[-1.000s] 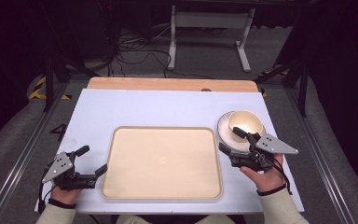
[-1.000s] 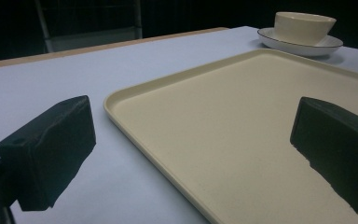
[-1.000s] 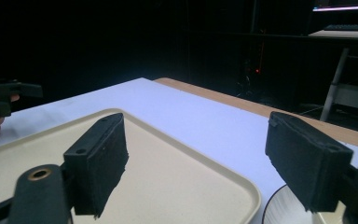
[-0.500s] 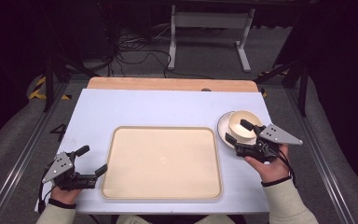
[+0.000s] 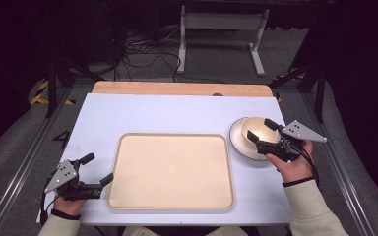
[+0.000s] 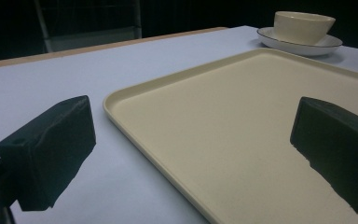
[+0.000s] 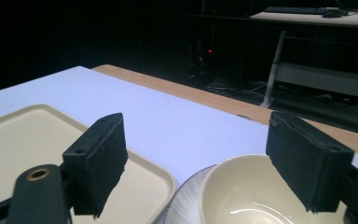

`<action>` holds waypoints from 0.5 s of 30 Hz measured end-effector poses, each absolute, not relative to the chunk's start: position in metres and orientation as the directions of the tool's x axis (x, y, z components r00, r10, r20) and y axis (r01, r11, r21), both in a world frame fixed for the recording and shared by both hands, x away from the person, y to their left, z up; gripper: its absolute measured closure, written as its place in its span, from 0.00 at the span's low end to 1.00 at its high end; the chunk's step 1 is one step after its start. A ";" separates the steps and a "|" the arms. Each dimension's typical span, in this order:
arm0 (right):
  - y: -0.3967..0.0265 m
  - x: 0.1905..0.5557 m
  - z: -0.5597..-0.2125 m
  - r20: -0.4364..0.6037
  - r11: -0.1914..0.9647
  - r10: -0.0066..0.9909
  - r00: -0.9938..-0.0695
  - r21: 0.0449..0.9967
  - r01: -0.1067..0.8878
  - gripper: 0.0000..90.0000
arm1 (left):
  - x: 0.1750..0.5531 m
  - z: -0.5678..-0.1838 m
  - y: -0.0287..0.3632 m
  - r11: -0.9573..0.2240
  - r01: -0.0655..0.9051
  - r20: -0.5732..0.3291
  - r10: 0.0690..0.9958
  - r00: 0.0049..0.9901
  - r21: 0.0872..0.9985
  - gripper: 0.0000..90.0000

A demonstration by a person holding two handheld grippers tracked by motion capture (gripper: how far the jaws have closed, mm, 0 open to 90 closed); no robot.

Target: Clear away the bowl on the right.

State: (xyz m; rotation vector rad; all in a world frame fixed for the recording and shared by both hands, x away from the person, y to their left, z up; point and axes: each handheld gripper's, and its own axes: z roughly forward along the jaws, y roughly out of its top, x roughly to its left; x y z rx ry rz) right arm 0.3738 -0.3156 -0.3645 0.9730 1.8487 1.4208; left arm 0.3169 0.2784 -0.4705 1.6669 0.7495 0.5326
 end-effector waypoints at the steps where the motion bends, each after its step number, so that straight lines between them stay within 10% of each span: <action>1: -0.318 0.375 -0.364 -0.031 0.156 0.843 -0.538 0.970 0.189 0.23 | 0.317 -0.471 0.278 -0.121 0.193 -0.047 0.722 0.691 0.974 0.01; 15: -0.338 0.390 -0.358 -0.012 0.122 0.901 -0.434 0.966 0.227 0.23 | 0.317 -0.470 0.278 -0.121 0.193 -0.047 0.721 0.691 0.974 0.01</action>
